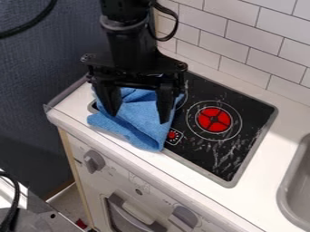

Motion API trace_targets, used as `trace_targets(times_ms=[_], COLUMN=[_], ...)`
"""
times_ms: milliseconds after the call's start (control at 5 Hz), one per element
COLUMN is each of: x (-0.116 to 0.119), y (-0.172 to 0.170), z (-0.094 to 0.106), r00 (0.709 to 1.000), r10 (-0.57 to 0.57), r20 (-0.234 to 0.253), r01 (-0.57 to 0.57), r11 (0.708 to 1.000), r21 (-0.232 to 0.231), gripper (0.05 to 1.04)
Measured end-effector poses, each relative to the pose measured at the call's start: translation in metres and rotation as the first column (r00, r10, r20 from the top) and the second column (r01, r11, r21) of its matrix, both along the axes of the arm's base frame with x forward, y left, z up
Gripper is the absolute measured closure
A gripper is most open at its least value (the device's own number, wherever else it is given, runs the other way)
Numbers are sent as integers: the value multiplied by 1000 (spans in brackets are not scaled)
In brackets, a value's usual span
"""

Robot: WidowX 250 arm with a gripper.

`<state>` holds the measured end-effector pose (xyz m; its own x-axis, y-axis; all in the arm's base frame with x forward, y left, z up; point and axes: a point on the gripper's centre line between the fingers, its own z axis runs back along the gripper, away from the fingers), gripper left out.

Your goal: Move the cloth from left to right

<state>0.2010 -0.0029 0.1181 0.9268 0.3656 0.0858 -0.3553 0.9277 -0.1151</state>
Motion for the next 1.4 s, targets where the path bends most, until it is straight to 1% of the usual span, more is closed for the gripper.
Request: trace_targets(times_ms=[200, 400, 600, 800, 1000, 1200, 1400], x=[-3, 16, 53, 96, 126, 131, 125], y=[0, 5, 22, 34, 55, 86, 102], z=[-6, -19, -35, -53, -78, -99, -109], r00=[999, 986, 983, 980, 967, 946, 927], r10=[10, 93, 133, 150, 195, 256, 306], r20=[-33, -138, -124, -130, -163, -199, -218], r01=[-10, -92, -128, -139, -178, -240, -288], r11=[1000, 996, 991, 986, 978, 965, 951], r21=[-3, 10, 47, 91, 112, 101, 111], gripper=[83, 83, 83, 83, 83, 83, 83])
